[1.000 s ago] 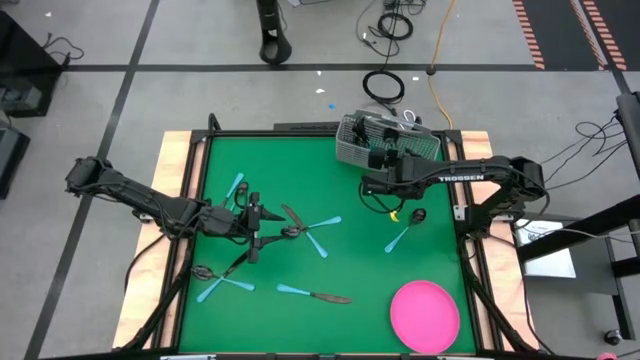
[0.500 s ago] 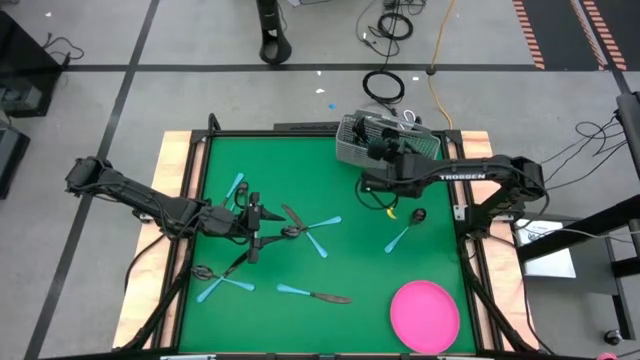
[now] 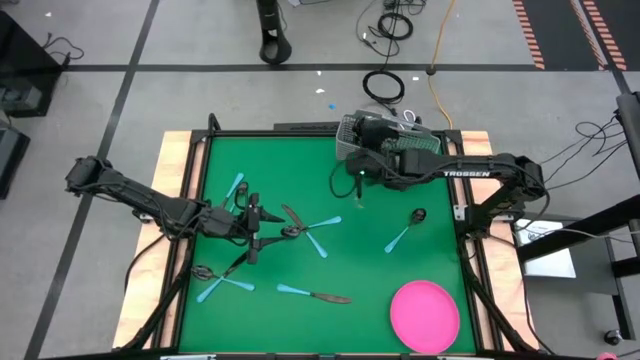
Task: Sort silverware
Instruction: Put the blue spoon into the silverware basket
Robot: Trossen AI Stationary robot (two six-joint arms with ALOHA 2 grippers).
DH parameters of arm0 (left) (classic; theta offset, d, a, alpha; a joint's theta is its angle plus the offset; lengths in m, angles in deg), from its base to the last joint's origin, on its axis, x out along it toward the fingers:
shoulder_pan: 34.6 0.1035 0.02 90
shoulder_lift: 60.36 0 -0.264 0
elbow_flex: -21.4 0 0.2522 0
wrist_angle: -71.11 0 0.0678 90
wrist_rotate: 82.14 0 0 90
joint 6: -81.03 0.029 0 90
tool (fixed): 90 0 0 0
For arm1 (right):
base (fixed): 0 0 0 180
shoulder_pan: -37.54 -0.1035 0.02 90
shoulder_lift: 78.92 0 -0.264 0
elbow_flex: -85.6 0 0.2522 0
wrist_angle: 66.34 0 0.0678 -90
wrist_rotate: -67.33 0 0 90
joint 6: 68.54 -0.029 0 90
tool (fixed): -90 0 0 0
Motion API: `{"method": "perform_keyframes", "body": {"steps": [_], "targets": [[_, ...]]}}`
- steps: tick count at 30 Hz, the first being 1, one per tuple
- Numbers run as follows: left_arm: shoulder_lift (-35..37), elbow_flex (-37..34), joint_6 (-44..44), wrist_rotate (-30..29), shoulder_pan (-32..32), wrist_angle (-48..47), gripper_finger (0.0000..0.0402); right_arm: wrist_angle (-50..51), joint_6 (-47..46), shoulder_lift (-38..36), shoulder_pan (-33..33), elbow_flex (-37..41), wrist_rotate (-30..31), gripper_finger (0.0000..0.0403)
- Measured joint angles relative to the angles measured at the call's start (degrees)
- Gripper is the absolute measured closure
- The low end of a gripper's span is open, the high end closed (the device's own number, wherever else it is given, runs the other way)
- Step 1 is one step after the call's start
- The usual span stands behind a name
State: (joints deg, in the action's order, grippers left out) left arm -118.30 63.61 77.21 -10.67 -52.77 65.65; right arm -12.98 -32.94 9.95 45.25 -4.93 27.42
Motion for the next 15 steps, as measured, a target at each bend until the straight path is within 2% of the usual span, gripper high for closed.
{"method": "perform_keyframes", "body": {"steps": [6, 8, 12, 13, 15], "targets": [[2.6, 0.0, -0.4, 0.0, 0.0, -3.4, 0.0174, -10.5, -16.0, 0.0, -2.3, 0.0, -13.4, 0.0280], [3.1, 0.0, -0.7, 0.0, 0.0, -3.8, 0.0174, -11.5, -22.9, 0.0, -2.5, 0.0, -21.4, 0.0280], [3.3, 0.0, -1.7, -0.1, 0.0, -5.1, 0.0174, -15.8, -34.0, 0.2, -2.2, 1.8, -42.3, 0.0280], [3.3, 0.0, -1.8, -0.2, 0.0, -5.1, 0.0174, -17.8, -35.2, 0.7, -2.2, 2.7, -46.1, 0.0280], [3.3, 0.0, -1.8, -0.3, 0.0, -4.9, 0.0174, -21.9, -36.2, 1.3, -2.2, 4.8, -49.8, 0.0280]]}}
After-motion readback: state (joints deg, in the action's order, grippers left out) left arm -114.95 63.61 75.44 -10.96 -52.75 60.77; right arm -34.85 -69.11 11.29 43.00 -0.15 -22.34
